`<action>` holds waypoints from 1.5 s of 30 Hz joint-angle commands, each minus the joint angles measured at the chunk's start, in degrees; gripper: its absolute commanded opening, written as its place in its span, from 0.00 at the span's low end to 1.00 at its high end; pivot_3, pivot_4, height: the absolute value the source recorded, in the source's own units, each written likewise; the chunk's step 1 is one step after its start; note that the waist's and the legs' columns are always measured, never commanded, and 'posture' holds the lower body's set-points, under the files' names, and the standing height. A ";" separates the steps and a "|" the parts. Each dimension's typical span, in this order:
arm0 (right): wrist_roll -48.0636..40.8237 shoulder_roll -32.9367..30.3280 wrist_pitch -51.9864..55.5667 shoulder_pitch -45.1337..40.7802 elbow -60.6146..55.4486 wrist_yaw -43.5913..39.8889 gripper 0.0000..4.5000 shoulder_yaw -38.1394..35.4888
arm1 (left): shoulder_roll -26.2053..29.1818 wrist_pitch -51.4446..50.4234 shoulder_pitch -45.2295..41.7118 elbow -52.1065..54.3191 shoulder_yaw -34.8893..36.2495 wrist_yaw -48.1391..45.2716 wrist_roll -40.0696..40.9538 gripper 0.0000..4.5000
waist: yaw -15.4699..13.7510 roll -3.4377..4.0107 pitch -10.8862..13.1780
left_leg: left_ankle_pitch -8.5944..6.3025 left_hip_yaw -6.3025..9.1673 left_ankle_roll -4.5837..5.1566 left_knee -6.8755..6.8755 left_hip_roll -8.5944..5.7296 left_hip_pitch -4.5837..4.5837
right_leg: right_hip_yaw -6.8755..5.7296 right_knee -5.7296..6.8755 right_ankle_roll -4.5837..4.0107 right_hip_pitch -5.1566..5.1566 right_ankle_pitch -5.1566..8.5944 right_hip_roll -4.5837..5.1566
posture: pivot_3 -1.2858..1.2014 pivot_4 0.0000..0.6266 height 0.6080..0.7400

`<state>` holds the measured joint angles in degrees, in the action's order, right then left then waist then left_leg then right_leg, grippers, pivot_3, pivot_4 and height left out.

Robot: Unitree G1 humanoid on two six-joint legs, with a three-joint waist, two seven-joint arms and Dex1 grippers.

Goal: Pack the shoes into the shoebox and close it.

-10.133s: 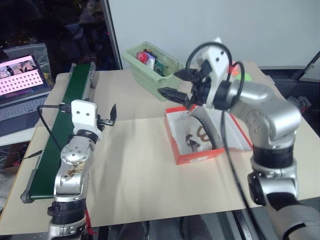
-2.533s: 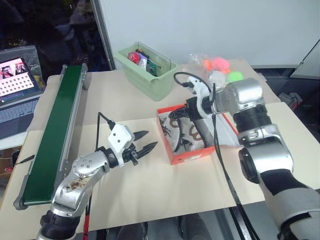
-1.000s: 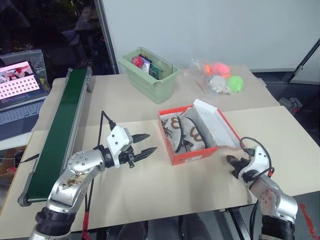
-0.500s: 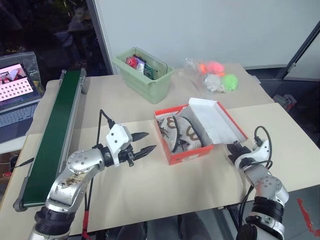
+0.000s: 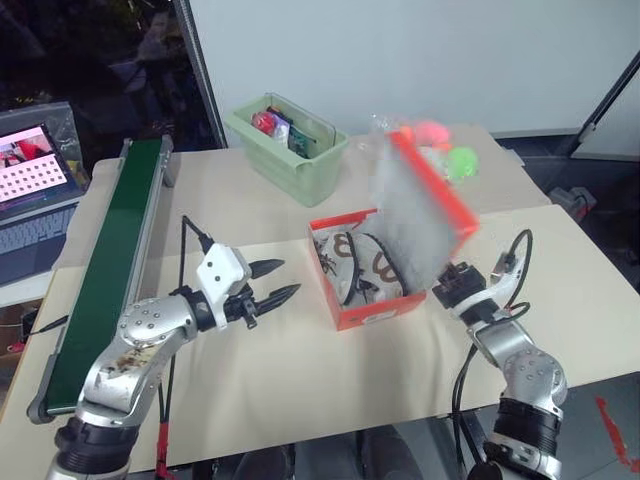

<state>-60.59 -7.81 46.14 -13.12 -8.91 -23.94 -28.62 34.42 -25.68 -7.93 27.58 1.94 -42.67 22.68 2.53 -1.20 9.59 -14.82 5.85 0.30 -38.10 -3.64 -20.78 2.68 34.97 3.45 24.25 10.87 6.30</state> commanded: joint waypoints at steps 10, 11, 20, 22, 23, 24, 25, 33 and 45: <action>10.60 -13.98 4.54 -5.63 -7.79 -3.93 0.01 23.69 | 0.81 -2.23 2.60 6.36 3.05 2.77 1.69 0.56 | -0.01 -0.01 0.00 | -0.03 -0.13 -0.04 0.00 0.01 0.08 | -0.04 0.00 0.34 -0.01 0.24 -0.04 | 0.52 0.24 1.00; 11.97 -13.19 4.28 -7.22 -7.05 -3.10 0.01 25.17 | 0.85 -2.30 2.62 6.42 3.07 2.86 1.75 0.56 | -0.04 -0.01 0.00 | -0.03 -0.12 -0.04 0.00 0.01 0.07 | -0.04 0.00 0.32 -0.01 0.22 -0.04 | 0.52 0.24 1.00; 30.38 -5.68 -2.87 -20.66 14.00 0.87 0.01 35.62 | 0.35 -2.58 2.30 6.61 1.88 3.58 1.76 0.56 | -0.44 -0.02 0.00 | -0.07 -0.03 -0.12 0.00 -0.09 -0.05 | -0.09 -0.03 -0.08 0.10 -0.02 -0.04 | 0.52 0.24 1.00; 31.97 -4.96 -3.88 -21.69 16.99 0.03 0.01 36.03 | 0.27 -2.64 2.01 6.49 1.82 3.75 1.83 0.56 | -0.29 -0.07 -0.02 | -0.08 -0.01 -0.13 0.00 -0.09 -0.06 | -0.09 -0.03 -0.09 0.11 -0.03 -0.04 | 0.52 0.24 1.00; 32.80 -4.84 -4.44 -21.89 17.97 -0.62 0.01 36.40 | 0.19 -2.67 1.87 6.40 1.86 3.91 1.85 0.56 | -0.25 -0.08 -0.04 | -0.08 -0.01 -0.13 0.00 -0.08 -0.02 | -0.09 -0.02 -0.09 0.07 -0.03 -0.04 | 0.52 0.24 1.00; 33.55 -4.79 -4.76 -21.92 18.47 -1.11 0.01 36.66 | 0.13 -2.67 1.81 6.36 1.89 4.03 1.85 0.56 | -0.18 -0.09 -0.04 | -0.07 -0.01 -0.14 0.00 -0.07 0.03 | -0.09 -0.02 -0.11 0.03 -0.04 -0.04 | 0.52 0.24 1.00; 34.33 -4.85 -5.13 -21.84 18.67 -1.58 0.01 36.99 | 0.10 -2.66 1.79 6.36 1.90 4.14 1.83 0.56 | -0.12 -0.09 -0.04 | -0.07 -0.01 -0.15 0.00 -0.07 0.10 | -0.09 0.00 -0.13 -0.02 -0.05 -0.04 | 0.52 0.24 1.00; 35.69 -4.46 -4.28 -19.91 15.63 -4.25 0.01 37.10 | -0.31 -2.69 2.20 6.64 1.80 5.18 1.69 0.56 | -0.07 -0.10 -0.05 | -0.08 -0.01 -0.15 0.00 -0.04 0.27 | -0.09 0.02 -0.11 -0.13 -0.04 -0.07 | 0.52 0.24 1.00; 7.87 -7.33 7.68 -22.08 -4.22 1.24 0.01 8.09 | -8.76 -7.40 -2.01 4.49 6.71 18.94 2.60 0.56 | -0.49 -0.07 0.00 | -0.09 0.34 -0.19 0.02 -0.05 -0.14 | -0.11 -0.02 -0.13 0.21 -0.06 -0.06 | 0.52 0.24 1.00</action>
<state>-44.86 -12.80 51.18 -35.36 -7.66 -22.58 -14.45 26.55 -32.86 -9.22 31.19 7.43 -26.13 24.88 2.03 -1.27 9.58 -14.92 6.16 0.12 -38.08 -3.69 -20.92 2.54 34.93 3.32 24.46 10.81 6.24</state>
